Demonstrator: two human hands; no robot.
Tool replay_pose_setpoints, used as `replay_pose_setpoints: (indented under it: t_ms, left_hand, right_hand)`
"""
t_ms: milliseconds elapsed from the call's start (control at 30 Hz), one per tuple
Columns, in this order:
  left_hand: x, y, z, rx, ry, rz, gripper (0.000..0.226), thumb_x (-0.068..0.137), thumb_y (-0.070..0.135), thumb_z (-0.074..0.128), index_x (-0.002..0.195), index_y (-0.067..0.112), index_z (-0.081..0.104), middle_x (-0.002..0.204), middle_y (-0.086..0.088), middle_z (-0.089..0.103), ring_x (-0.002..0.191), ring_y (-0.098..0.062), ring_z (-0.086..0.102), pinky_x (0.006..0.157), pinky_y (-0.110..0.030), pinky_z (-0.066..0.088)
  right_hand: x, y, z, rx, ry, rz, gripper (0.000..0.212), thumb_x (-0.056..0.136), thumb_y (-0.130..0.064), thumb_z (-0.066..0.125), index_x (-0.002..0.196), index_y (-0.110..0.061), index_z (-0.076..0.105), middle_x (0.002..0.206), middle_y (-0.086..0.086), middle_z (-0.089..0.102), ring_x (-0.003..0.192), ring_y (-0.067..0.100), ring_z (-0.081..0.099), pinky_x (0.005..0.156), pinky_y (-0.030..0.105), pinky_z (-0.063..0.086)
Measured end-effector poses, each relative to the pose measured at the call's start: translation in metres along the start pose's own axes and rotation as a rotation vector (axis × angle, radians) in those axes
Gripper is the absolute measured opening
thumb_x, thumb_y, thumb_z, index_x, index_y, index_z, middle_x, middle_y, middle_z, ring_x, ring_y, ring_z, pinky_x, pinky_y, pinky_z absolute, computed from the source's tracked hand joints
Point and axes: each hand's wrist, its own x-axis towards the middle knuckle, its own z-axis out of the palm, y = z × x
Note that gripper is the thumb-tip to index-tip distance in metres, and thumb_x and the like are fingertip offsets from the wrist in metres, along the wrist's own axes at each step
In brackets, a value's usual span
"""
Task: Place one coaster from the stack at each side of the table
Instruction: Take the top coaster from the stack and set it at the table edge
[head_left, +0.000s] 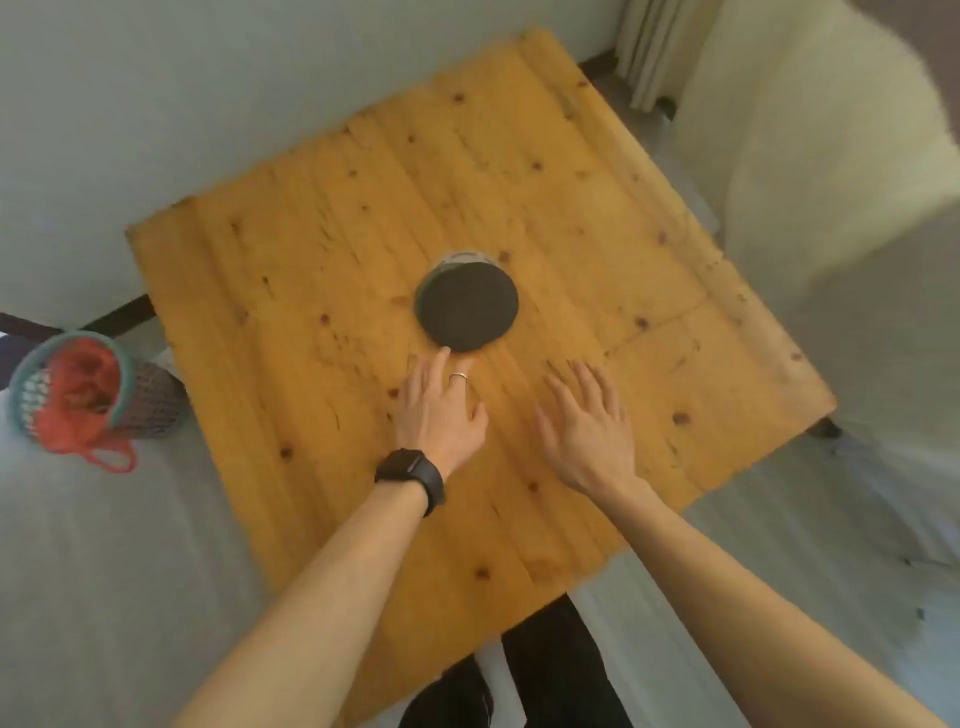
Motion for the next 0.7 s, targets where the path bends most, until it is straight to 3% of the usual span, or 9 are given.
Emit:
replay_pose_setpoints:
  t_ms: [133, 267, 433, 533, 633, 700]
  left_hand:
    - [0.045, 0.002, 0.011, 0.112, 0.083, 0.038, 0.063, 0.091, 0.04, 0.053, 0.149, 0.025, 0.032, 0.162, -0.008, 0.02, 0.148, -0.036, 0.015, 0.116, -0.052, 0.026]
    - [0.068, -0.003, 0.025, 0.202, 0.124, 0.057, 0.058, 0.091, 0.039, 0.055, 0.145, 0.025, 0.039, 0.157, -0.01, 0.032, 0.144, -0.037, 0.029, 0.11, -0.053, 0.036]
    - [0.086, -0.007, 0.025, 0.338, 0.269, 0.166, 0.038, 0.093, 0.034, 0.057, 0.128, 0.019, 0.051, 0.133, -0.018, 0.057, 0.116, -0.042, 0.058, 0.084, -0.049, 0.053]
    - [0.093, -0.011, 0.023, 0.42, 0.261, 0.222, 0.035, 0.095, 0.033, 0.054, 0.126, 0.017, 0.051, 0.127, -0.02, 0.061, 0.108, -0.043, 0.063, 0.077, -0.045, 0.055]
    - [0.091, -0.013, 0.019, 0.391, 0.257, 0.256, 0.028, 0.095, 0.025, 0.058, 0.121, 0.015, 0.065, 0.123, -0.018, 0.067, 0.104, -0.041, 0.067, 0.072, -0.042, 0.056]
    - [0.088, -0.009, 0.008, 0.303, 0.304, 0.255, 0.025, 0.093, 0.017, 0.061, 0.117, 0.015, 0.069, 0.106, -0.011, 0.075, 0.09, -0.032, 0.072, 0.067, -0.037, 0.054]
  right_hand:
    - [0.062, 0.008, 0.008, -0.064, -0.019, -0.047, 0.062, 0.098, -0.06, 0.023, 0.156, -0.039, 0.022, 0.168, 0.002, 0.006, 0.154, 0.027, -0.004, 0.122, 0.057, 0.004]
    - [0.074, 0.024, 0.029, -0.132, -0.037, -0.098, 0.065, 0.099, -0.064, 0.012, 0.157, -0.04, -0.002, 0.167, 0.0, -0.011, 0.153, 0.023, -0.018, 0.121, 0.057, 0.0]
    - [0.077, 0.023, 0.034, -0.151, 0.004, -0.097, 0.065, 0.1, -0.061, 0.019, 0.159, -0.036, 0.006, 0.168, 0.002, -0.005, 0.154, 0.024, -0.012, 0.121, 0.058, 0.002]
    - [0.078, 0.022, 0.035, -0.168, 0.0, -0.095, 0.066, 0.099, -0.061, 0.018, 0.159, -0.037, 0.005, 0.168, 0.002, -0.007, 0.154, 0.024, -0.013, 0.121, 0.058, 0.0]
    - [0.078, 0.022, 0.033, -0.165, -0.038, -0.09, 0.066, 0.099, -0.063, 0.015, 0.158, -0.039, 0.002, 0.168, 0.0, -0.01, 0.153, 0.022, -0.017, 0.121, 0.058, -0.003]
    - [0.076, 0.025, 0.03, -0.155, -0.083, -0.092, 0.065, 0.098, -0.065, 0.011, 0.157, -0.041, -0.004, 0.167, -0.002, -0.016, 0.151, 0.021, -0.023, 0.12, 0.056, -0.007]
